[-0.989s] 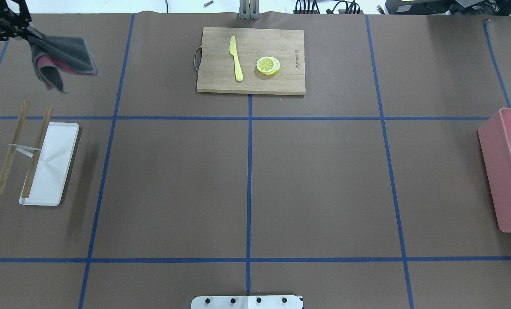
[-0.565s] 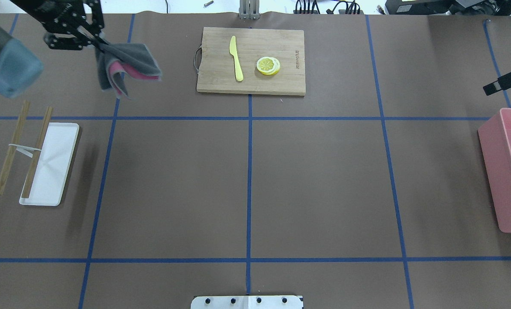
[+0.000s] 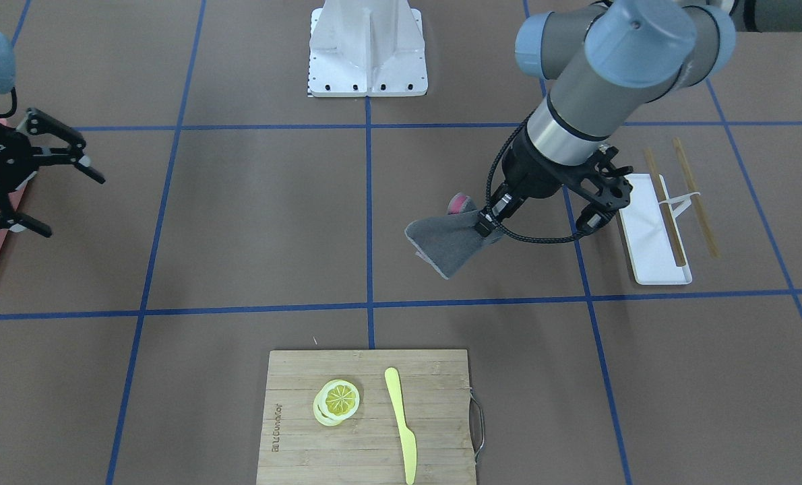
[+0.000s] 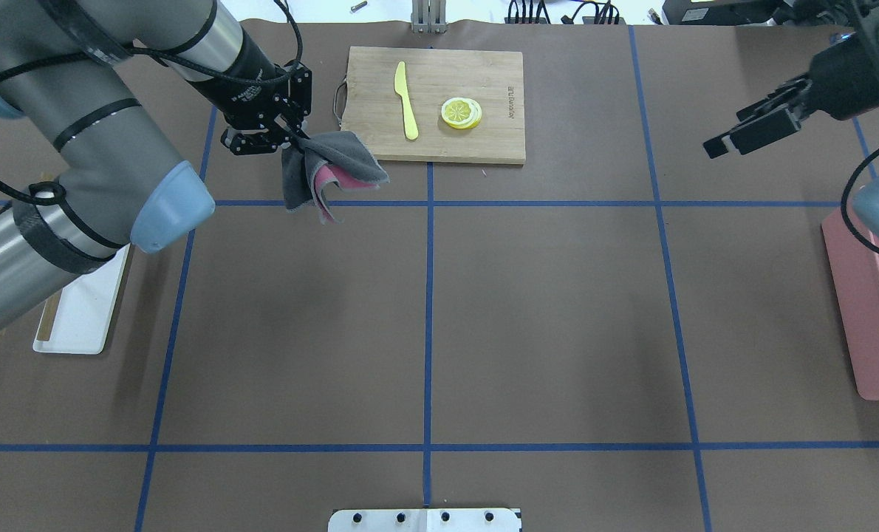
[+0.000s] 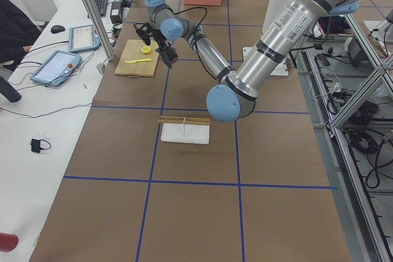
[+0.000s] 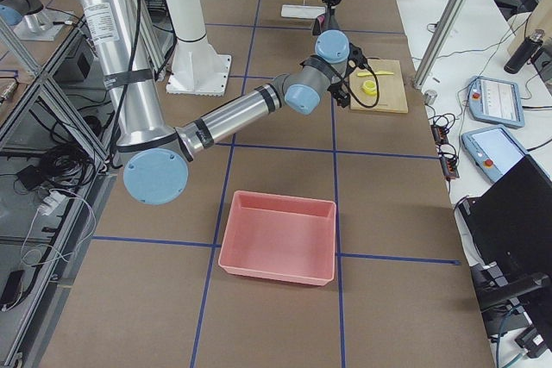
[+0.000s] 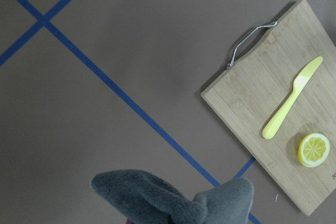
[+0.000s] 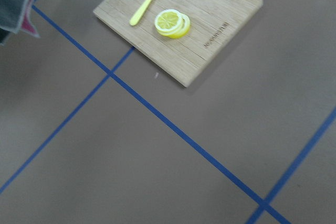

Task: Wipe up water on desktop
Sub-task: 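Carry the towel toward the table center while the right gripper reaches toward it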

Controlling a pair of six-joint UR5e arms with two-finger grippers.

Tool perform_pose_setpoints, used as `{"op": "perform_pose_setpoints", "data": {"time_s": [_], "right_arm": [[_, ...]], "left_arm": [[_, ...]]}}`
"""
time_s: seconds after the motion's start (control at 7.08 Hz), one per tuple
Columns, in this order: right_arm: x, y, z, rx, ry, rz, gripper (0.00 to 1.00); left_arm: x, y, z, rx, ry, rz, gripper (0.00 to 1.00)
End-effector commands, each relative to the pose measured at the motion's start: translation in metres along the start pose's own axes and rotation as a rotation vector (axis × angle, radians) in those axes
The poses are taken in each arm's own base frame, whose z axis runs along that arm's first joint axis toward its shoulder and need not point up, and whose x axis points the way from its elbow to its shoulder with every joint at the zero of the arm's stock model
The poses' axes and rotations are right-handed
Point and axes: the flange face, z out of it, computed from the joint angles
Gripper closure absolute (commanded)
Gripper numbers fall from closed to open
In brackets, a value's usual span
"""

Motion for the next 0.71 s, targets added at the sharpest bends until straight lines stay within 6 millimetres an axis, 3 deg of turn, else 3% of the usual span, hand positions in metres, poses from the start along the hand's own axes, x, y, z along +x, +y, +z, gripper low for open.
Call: {"op": "perform_pose_setpoints", "data": {"time_s": [0.0, 0.14, 0.28, 0.57], "right_arm": [[-0.077, -0.032, 0.056, 0.075, -0.026, -0.023, 0.0], [-0.12, -0.028, 0.094, 0.142, -0.017, 0.011, 0.0], [-0.149, -0.03, 0.111, 0.163, -0.033, -0.001, 0.0], [-0.165, -0.024, 0.129, 0.158, -0.037, -0.009, 0.01]], "left_arm": [[0.011, 0.03, 0.018, -0.018, -0.001, -0.019, 1.0], [0.037, 0.055, 0.023, -0.039, 0.001, -0.044, 1.0], [0.061, 0.082, 0.036, -0.06, -0.014, -0.052, 1.0], [0.069, 0.129, 0.054, -0.112, -0.023, -0.004, 1.0]]}}
